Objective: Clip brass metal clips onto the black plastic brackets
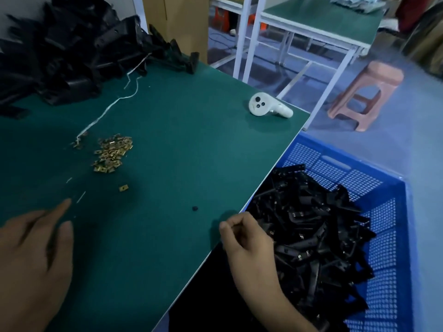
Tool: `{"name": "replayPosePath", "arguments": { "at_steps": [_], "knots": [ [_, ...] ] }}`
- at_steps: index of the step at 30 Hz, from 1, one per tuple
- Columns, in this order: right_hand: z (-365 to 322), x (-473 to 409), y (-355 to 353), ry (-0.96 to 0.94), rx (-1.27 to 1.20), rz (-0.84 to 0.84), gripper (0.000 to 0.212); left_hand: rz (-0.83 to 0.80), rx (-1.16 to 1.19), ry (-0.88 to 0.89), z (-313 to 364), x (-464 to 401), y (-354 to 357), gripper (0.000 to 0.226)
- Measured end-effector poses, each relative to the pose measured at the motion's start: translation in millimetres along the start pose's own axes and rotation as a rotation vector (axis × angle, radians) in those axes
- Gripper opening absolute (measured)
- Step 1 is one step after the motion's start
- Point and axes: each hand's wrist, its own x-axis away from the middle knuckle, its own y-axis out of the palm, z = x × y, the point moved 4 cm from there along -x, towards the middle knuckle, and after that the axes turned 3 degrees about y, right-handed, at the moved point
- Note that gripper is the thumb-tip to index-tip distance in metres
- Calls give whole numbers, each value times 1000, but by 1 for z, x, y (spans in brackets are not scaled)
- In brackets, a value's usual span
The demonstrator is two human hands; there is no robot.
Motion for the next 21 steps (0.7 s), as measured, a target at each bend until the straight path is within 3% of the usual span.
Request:
{"name": "replayPosePath", "arguments": {
  "at_steps": [4, 9, 13, 16, 21],
  "knots": [
    [-45, -20, 33, -295, 228, -78, 15, 43, -273, 114, 40, 1, -21, 50],
    [-86, -54, 100, -495, 397, -275, 8, 20, -268, 99, 77, 5, -32, 41],
    [-90, -58, 150, -544, 618, -188, 24, 25, -384, 111, 73, 5, -29, 38],
    [-89, -58, 165, -578, 598, -182, 7, 57, -424, 94, 65, -3, -33, 35],
    [-83, -67, 166, -541, 523, -283, 19, 138, -543, -179, 1, -81, -72, 34]
  ]
}}
